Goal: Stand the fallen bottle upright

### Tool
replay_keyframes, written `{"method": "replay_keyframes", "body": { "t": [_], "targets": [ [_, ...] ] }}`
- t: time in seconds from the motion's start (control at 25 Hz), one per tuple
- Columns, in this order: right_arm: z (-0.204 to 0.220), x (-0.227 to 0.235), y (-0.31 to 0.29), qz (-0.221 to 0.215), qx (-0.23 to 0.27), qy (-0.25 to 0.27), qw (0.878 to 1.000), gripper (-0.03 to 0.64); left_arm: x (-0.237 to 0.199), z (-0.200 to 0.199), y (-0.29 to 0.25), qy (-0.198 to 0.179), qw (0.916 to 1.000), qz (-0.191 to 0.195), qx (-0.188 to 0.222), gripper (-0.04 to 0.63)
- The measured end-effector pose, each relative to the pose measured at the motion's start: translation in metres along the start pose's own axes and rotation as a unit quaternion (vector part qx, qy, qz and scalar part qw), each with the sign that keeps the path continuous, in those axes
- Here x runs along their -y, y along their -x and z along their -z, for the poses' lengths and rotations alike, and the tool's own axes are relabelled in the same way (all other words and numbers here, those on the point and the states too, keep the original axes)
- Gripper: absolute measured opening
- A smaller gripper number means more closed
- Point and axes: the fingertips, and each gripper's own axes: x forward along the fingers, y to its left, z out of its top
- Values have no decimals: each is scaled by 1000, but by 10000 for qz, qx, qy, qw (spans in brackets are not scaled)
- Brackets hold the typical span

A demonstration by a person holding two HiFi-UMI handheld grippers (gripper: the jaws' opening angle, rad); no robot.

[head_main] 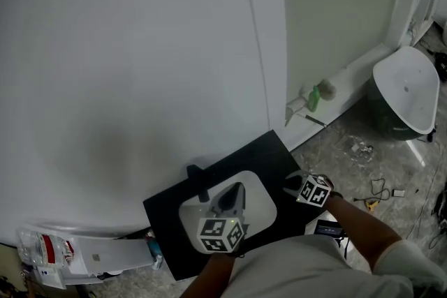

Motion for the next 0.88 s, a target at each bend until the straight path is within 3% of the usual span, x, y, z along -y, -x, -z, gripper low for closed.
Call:
{"method": "replay_keyframes", "body": {
  "t": [0.4,0.52,0.68,0.88],
  "targets": [
    [-46,6,40,250,558,-45,9981,124,3,-11,2,-51,9998,132,128,9],
    [-92,11,64,352,1093,-195,9932,124,-5,-21,7,-66,9996,75,255,9],
    [-168,11,99,425,1966,-551,9780,120,-4,-51,18,-23,9980,134,622,9],
    [-263,-7,143,470,2755,-692,9576,3,-2,-102,40,-124,9926,74,1207,9]
  ]
}}
